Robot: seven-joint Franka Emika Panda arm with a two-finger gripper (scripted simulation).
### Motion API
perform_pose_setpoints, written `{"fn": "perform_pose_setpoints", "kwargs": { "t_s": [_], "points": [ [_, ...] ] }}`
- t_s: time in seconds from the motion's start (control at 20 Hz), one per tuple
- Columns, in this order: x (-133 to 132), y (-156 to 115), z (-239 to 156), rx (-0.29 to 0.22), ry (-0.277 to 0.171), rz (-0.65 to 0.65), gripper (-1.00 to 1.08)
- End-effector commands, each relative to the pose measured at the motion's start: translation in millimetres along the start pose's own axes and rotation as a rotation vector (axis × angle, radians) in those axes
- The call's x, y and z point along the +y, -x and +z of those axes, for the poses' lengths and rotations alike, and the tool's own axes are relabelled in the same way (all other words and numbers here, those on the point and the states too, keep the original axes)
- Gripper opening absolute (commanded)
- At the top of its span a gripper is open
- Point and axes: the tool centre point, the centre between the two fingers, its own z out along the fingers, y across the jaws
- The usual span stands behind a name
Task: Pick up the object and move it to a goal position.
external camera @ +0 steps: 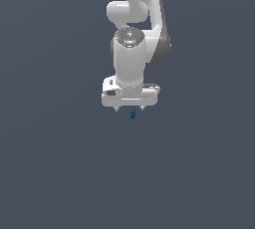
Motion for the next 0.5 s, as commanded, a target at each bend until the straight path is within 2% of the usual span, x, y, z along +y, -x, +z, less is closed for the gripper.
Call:
{"fn": "perform_pose_setpoints", "kwargs": {
  "t_s": [0.0, 0.45],
  "points": [
    [0, 0, 0, 0.0, 0.0, 0.0, 1.0],
    [15, 11, 8, -0.042, -0.009, 0.03, 1.0]
  ]
}}
